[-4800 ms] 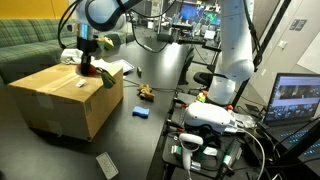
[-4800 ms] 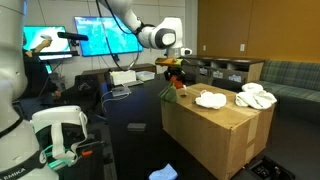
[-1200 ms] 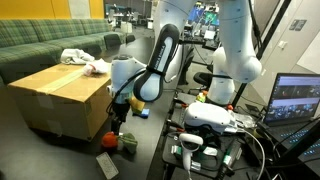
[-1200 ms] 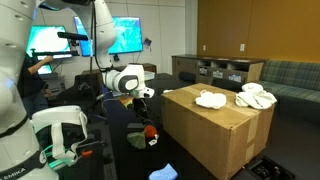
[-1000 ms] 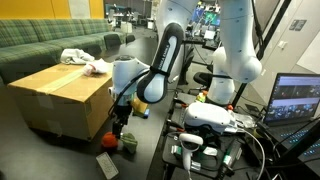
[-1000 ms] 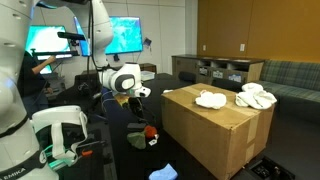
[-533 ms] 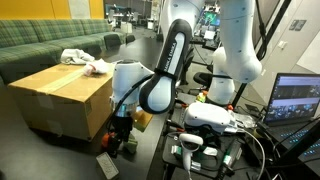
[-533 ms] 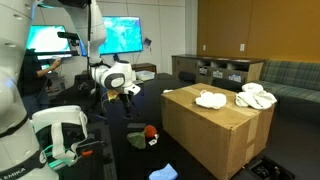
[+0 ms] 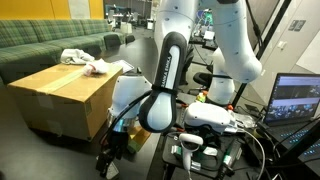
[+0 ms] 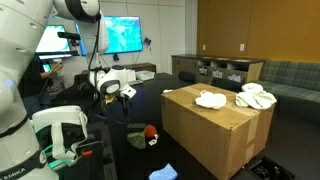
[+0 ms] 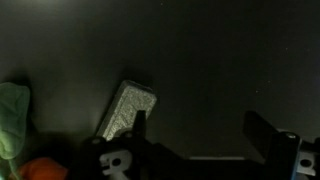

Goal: Put the moose doll on the table, then the white towel on the box, then blue sponge on the table, the white plastic on the box, the turnip plushie on the table, finally, the duster on the box

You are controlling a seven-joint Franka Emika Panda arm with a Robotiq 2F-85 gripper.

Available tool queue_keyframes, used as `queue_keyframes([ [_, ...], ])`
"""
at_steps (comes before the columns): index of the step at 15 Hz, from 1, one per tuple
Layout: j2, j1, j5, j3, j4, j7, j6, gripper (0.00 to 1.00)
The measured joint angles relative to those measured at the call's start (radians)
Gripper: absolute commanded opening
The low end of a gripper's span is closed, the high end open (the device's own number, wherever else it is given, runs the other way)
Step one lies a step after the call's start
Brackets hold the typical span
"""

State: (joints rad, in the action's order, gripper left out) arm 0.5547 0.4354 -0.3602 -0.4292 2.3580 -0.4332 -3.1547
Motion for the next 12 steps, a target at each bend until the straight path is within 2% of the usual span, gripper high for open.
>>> queue_keyframes([
  [12,0.154,0.046,0.001,-0.009,-0.111,0.001,-0.048,1.00],
])
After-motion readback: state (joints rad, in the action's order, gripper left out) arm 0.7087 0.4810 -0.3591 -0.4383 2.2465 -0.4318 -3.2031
